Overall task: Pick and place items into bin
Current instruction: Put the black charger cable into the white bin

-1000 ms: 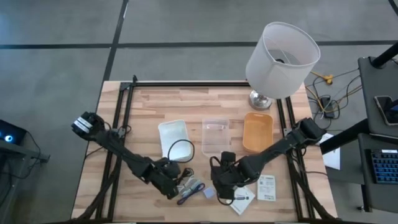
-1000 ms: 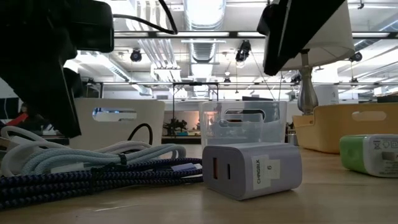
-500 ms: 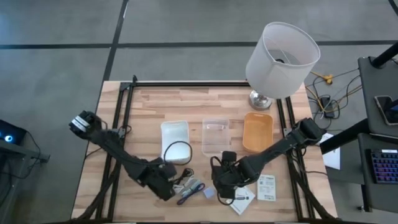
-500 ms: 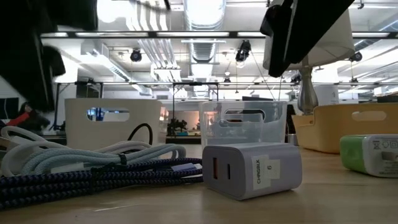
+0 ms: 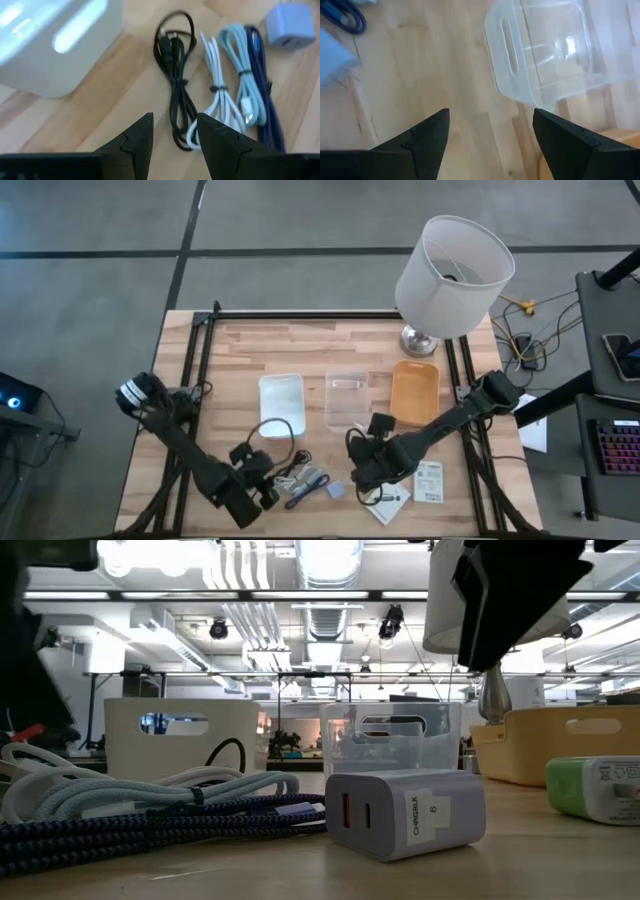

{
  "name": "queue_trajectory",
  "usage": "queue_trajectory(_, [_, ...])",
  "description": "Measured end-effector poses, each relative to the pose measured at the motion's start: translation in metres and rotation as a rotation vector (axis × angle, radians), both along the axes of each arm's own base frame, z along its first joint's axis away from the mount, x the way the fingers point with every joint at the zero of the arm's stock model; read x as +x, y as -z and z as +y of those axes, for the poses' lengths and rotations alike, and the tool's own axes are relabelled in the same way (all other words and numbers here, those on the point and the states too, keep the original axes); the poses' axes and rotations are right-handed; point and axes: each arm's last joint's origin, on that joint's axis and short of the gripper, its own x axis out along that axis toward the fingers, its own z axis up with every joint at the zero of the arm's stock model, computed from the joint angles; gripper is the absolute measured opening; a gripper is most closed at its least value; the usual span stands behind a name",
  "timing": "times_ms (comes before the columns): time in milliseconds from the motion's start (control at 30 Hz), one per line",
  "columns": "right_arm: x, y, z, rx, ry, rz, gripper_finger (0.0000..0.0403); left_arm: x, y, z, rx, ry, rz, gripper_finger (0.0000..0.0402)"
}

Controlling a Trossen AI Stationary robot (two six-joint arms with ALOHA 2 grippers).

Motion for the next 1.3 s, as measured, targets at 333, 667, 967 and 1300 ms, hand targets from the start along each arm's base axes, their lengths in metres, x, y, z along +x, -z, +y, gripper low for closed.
queue_trajectory(333, [0.0, 0.0, 0.0, 0.006, 0.017, -0.009, 0.0271, 0.018, 0.019, -0.003, 0.072, -0.088, -0.043, 0.0136])
queue_trajectory(667, [-0.001, 0.004, -0.001, 0.006, 0.036, -0.008, 0.0267, 0.027, 0.043, -0.007, 0.029, -0.09, 0.004, 0.0136])
queue_trajectory(967, [-0.006, 0.015, -0.004, -0.013, 0.038, 0.027, 0.0265, 0.029, 0.046, -0.007, 0.017, -0.093, 0.015, 0.0105])
queue_trajectory(1300, [-0.006, 0.016, -0.004, -0.005, 0.062, 0.018, 0.026, 0.028, 0.05, -0.003, 0.017, -0.098, 0.028, 0.0009])
